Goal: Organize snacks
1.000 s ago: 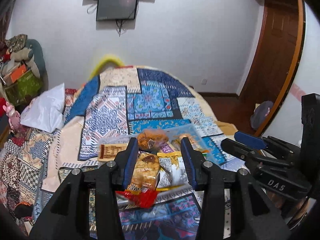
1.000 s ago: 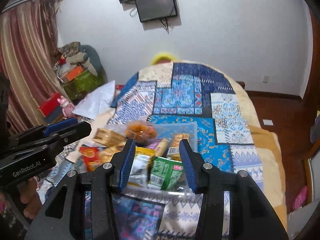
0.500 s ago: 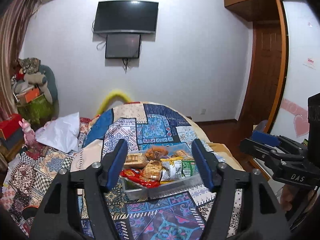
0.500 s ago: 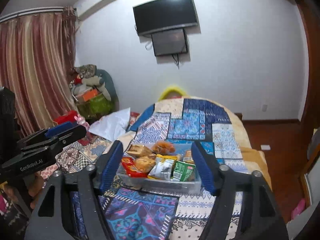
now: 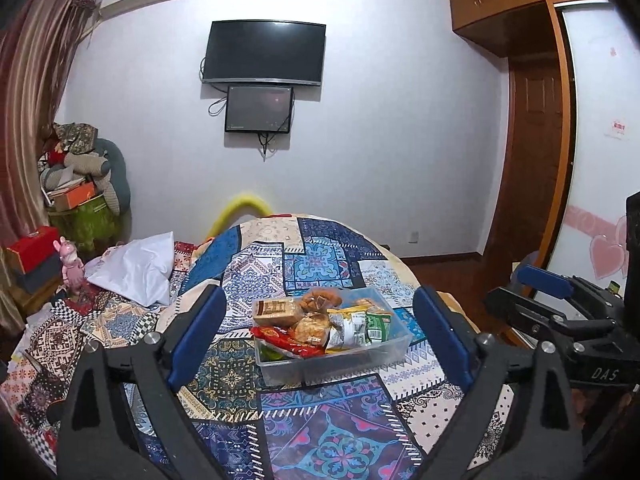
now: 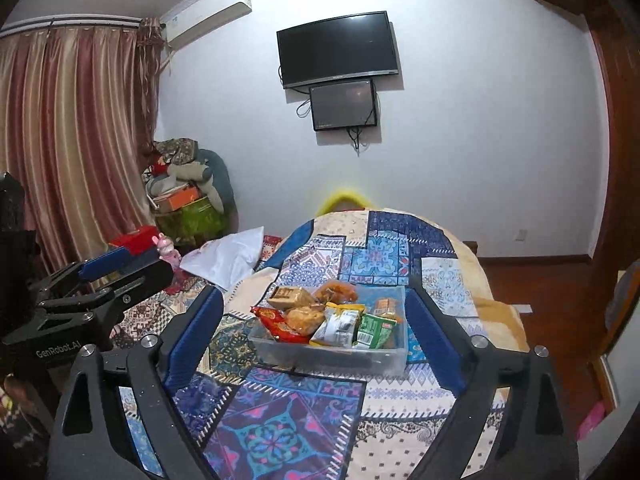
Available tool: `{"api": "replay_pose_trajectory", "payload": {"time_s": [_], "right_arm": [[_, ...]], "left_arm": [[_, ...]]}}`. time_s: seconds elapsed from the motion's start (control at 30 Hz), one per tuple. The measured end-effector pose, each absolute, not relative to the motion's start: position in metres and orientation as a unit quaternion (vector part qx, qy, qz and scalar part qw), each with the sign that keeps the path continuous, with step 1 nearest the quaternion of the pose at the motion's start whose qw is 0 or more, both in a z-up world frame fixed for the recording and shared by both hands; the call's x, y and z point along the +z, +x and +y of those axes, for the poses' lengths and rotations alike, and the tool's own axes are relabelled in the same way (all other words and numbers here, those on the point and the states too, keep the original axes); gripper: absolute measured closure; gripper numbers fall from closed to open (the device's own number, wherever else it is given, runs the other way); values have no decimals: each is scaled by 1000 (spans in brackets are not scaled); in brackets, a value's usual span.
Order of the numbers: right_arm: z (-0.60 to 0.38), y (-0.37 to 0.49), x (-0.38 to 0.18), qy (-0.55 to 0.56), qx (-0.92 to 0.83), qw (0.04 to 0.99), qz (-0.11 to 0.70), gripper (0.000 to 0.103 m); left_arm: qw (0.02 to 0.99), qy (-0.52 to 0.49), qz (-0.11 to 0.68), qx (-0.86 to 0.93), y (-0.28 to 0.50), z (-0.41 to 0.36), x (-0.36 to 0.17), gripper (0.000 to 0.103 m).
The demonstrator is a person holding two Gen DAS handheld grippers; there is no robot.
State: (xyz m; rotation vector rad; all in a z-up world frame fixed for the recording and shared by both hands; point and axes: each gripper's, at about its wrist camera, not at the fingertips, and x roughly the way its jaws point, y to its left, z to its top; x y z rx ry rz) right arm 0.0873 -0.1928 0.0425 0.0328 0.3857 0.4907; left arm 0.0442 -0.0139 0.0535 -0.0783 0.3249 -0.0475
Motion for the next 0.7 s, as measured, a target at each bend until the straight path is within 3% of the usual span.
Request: {"api": "replay_pose_trajectory", "payload": {"time_s": [0.7], "right_arm": [[-197,76,38,20,235,953,189,7]], "left_arm": [[984,-40,169,-30,47,-12,49,4]]}}
